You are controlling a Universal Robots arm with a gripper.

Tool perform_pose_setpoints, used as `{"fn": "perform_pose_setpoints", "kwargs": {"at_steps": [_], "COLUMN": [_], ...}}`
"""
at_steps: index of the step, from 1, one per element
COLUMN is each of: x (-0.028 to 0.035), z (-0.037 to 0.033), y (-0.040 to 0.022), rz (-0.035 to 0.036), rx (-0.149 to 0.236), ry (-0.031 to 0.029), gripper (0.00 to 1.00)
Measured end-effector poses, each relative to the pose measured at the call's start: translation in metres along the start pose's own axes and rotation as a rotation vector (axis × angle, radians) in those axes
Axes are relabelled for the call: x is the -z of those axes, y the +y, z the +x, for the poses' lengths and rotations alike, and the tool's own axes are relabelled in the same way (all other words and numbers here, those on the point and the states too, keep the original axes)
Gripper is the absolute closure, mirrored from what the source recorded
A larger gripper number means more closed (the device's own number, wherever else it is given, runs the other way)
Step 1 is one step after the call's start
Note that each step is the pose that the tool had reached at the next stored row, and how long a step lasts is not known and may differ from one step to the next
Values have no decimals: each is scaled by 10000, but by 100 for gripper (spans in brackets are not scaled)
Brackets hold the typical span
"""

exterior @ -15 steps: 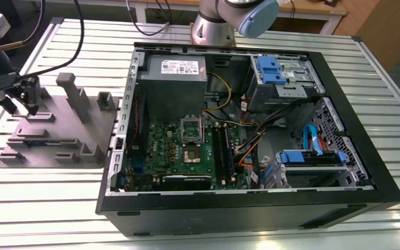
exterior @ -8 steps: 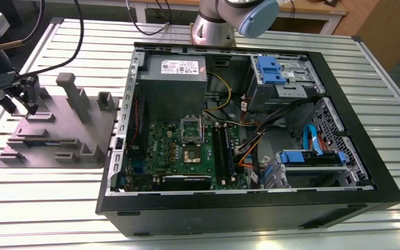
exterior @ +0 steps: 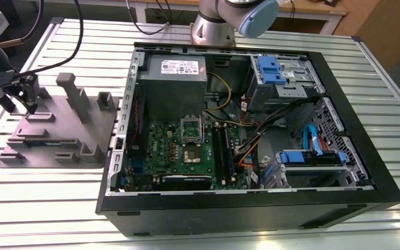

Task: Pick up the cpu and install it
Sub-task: 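Pick up the cpu and move it towards the insertion slot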

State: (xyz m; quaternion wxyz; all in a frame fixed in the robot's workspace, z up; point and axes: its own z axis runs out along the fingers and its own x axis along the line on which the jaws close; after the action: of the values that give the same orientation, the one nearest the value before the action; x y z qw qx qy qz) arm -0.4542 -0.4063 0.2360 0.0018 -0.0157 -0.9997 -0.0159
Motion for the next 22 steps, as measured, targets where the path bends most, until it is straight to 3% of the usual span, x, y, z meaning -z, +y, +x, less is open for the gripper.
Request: {"fn": "perform_pose_setpoints", "kwargs": {"at_steps": [22], "x": [53], "z": [0], "y": [2], "rz": [0], "rx": [0], "ry": [1], "gripper": [53]}}
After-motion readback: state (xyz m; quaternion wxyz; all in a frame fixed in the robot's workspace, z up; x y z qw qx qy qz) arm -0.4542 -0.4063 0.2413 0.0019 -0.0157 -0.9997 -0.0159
